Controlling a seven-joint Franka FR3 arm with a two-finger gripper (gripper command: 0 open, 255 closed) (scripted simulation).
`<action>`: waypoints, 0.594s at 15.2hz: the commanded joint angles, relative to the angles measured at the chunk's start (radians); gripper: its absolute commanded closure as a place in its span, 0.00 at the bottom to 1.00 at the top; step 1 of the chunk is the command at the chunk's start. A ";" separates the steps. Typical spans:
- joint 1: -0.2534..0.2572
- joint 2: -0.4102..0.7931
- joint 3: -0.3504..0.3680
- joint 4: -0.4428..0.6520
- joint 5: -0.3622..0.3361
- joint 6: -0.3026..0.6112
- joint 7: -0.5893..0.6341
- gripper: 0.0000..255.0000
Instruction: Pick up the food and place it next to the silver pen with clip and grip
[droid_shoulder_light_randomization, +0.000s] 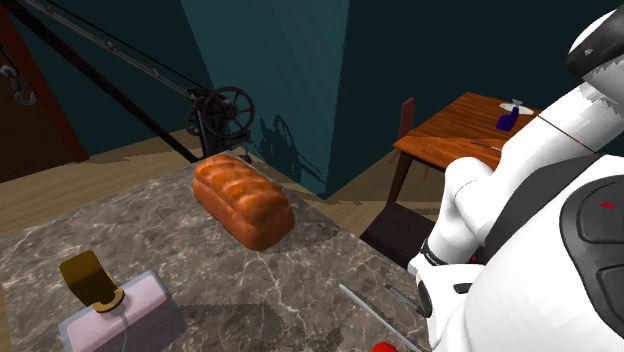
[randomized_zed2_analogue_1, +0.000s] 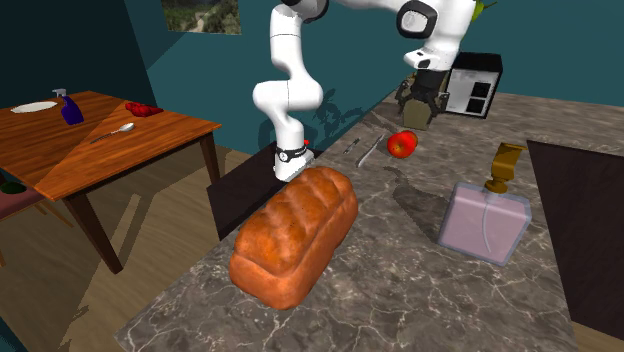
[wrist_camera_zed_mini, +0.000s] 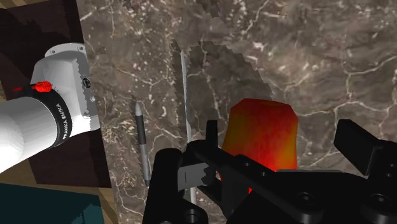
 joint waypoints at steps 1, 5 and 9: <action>-0.006 0.002 -0.016 0.060 -0.013 -0.060 0.006 0.00; -0.009 0.005 -0.021 0.086 -0.019 -0.084 0.009 0.00; -0.009 0.005 -0.021 0.086 -0.019 -0.084 0.009 0.00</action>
